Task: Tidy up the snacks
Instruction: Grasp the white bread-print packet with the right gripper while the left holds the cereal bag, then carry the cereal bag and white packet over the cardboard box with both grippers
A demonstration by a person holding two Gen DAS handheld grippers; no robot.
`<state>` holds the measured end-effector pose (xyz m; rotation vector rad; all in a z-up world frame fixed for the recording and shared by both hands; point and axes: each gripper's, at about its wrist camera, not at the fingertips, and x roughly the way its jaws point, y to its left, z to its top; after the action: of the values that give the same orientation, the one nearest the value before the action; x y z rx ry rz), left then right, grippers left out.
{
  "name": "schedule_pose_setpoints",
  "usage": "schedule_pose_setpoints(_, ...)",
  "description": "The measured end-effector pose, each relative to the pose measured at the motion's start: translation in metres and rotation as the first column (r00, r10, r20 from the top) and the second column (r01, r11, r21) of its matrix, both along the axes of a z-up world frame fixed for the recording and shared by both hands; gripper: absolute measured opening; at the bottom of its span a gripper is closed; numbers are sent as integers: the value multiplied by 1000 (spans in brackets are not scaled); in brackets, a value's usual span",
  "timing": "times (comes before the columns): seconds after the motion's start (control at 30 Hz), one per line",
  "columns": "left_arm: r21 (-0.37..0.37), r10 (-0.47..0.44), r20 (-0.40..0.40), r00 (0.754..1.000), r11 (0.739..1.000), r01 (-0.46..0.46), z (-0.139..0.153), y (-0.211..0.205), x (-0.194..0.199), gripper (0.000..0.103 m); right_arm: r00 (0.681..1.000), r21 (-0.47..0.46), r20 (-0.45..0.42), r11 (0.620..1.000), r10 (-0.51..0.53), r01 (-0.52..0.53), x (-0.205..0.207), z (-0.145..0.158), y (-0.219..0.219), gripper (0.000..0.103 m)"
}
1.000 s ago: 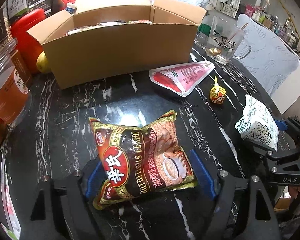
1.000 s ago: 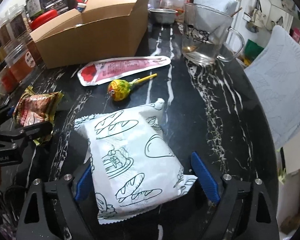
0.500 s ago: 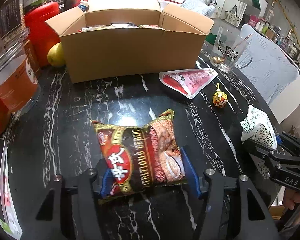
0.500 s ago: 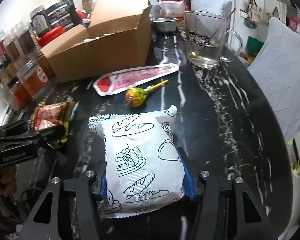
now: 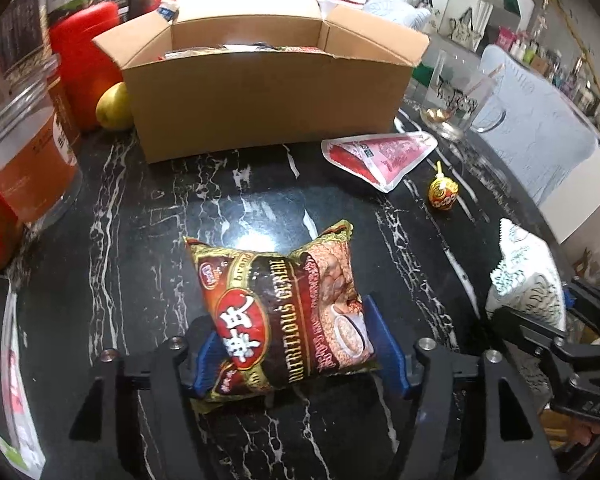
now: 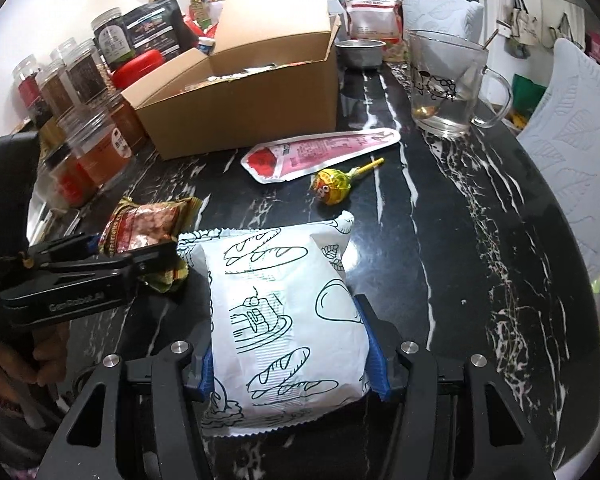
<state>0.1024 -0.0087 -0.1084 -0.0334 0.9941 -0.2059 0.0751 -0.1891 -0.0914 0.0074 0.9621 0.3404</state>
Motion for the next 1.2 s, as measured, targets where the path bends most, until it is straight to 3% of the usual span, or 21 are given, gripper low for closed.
schedule_pose_setpoints(0.07, 39, -4, -2, 1000, 999, 4, -2, -6, 2, 75, 1000, 4, -6, 1000, -5, 5, 0, -1, -1, 57)
schedule_pose_setpoints(0.23, 78, 2, 40, 999, 997, -5, -5, -11, 4, 75, 1000, 7, -18, 1000, -19, 19, 2, -3, -2, 57)
schedule_pose_setpoints(0.33, 62, 40, 61, 997, 997, -43, -3, -6, 4, 61, 1000, 4, -14, 1000, -20, 20, 2, -3, -2, 57)
schedule_pose_setpoints(0.6, 17, 44, 64, 997, 999, -45, 4, 2, -4, 57, 1000, 27, -4, 1000, -2, 2, 4, -3, 0, 57)
schedule_pose_setpoints(0.87, -17, 22, 136, 991, 1000, -20, 37, 9, -13, 57, 998, 24, 52, 999, 44, -45, 6, 15, 14, 57)
schedule_pose_setpoints(1.2, -30, 13, 269, 963, 1000, -5, 91, 13, -4, 57, 989, 121, 139, 990, 49, -66, 29, 58, 25, 57)
